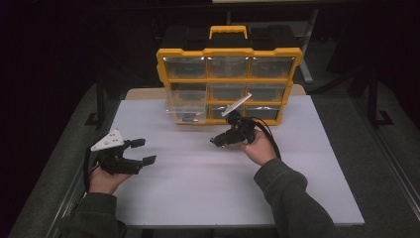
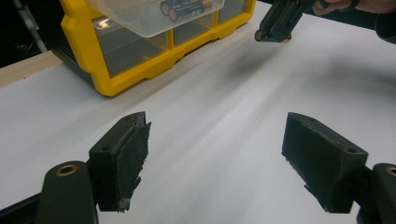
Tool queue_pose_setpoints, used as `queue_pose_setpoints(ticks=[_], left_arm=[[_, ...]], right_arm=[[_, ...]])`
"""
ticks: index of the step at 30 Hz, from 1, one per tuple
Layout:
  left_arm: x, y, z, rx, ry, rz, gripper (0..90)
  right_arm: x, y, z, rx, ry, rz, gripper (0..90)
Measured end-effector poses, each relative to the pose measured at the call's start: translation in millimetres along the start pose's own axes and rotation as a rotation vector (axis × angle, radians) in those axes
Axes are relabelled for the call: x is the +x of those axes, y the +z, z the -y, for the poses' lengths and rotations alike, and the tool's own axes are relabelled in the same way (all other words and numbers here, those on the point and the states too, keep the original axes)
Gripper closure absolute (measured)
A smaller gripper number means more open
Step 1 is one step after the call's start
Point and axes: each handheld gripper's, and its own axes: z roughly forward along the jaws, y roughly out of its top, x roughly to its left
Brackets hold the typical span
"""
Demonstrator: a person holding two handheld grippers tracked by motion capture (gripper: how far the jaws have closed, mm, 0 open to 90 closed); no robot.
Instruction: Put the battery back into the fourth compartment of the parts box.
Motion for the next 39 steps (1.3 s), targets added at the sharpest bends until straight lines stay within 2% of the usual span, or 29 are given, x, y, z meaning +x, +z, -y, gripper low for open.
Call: queue_pose_setpoints(ticks=[14, 18, 39], left_arm=[[0.1, -0.2, 0.1, -0.002, -0.003, 0.0, 22.0], [0.1, -0.4, 0.2, -0.004, -0.003, -0.002, 22.0], [1.0, -1.1, 0.1, -0.005, 0.003, -0.003, 22.0]], right_arm=[[-5.7, -19.5, -9.5, -0.036, -0.009, 0.013, 76.1], [-6.7, -23.9, -11.4, -0.041, 0.005, 0.009, 76.0], [-9.6, -42.7, -29.3, -0.084, -0.022, 0.018, 76.0]])
